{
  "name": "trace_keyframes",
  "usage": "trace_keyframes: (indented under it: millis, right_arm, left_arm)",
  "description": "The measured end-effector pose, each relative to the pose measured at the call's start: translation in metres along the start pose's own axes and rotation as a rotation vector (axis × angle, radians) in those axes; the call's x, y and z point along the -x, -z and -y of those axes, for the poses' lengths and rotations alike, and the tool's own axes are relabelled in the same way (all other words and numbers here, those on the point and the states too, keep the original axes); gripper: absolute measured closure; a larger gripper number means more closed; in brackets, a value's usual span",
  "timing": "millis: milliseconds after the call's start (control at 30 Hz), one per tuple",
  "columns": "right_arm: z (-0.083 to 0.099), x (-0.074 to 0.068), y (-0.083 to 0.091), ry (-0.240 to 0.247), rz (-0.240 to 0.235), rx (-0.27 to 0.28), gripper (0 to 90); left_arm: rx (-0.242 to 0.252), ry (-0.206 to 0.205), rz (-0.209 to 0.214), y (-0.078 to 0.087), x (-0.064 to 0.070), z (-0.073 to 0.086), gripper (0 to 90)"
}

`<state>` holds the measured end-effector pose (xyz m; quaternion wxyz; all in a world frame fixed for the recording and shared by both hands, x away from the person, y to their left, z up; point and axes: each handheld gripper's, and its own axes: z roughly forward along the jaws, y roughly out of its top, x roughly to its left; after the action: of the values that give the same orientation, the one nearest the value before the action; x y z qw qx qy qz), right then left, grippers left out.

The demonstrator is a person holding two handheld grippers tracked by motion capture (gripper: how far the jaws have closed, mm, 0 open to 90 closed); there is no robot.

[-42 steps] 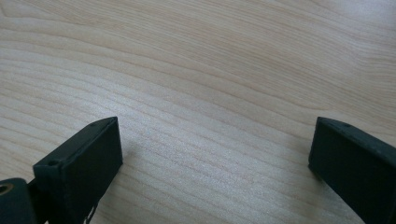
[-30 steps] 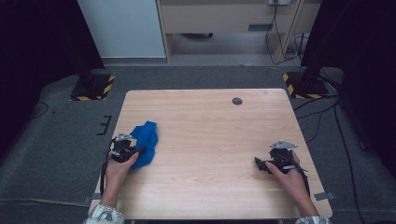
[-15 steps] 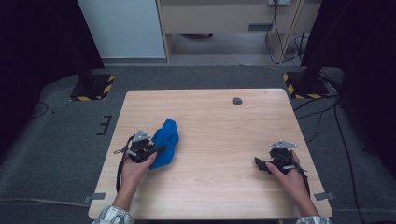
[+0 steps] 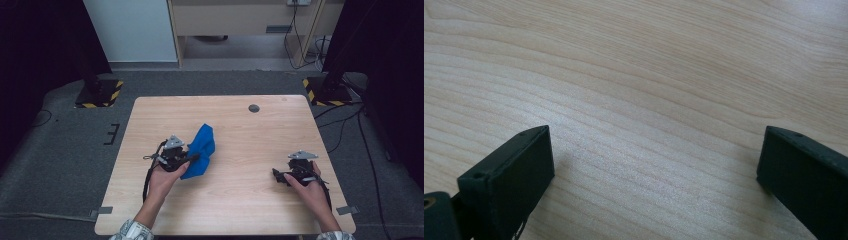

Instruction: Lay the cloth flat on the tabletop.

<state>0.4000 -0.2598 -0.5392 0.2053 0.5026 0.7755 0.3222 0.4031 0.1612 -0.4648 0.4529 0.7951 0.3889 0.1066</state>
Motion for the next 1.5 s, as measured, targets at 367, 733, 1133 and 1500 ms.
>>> trace_keyframes:
  millis: [367, 733, 1133, 1500]
  right_arm:
    - [0.0, -0.001, 0.0, -0.007, 0.003, -0.002, 1.3]
    - [0.0, -0.002, 0.0, -0.009, 0.007, -0.002, 1.2]
    - [0.0, -0.003, 0.002, 0.024, -0.008, 0.014, 9.2]
    - [-0.011, -0.04, 0.021, 0.155, -0.097, 0.112, 30.1]
  left_arm:
    - [-0.054, -0.08, 0.064, -0.042, 0.042, -0.015, 74.7]
    - [-0.185, -0.158, 0.059, -0.085, 0.06, 0.006, 74.5]
    - [-0.156, -0.149, -0.022, -0.095, 0.054, 0.019, 57.3]
    - [-0.033, -0.121, 0.053, -0.068, 0.062, 0.006, 18.9]
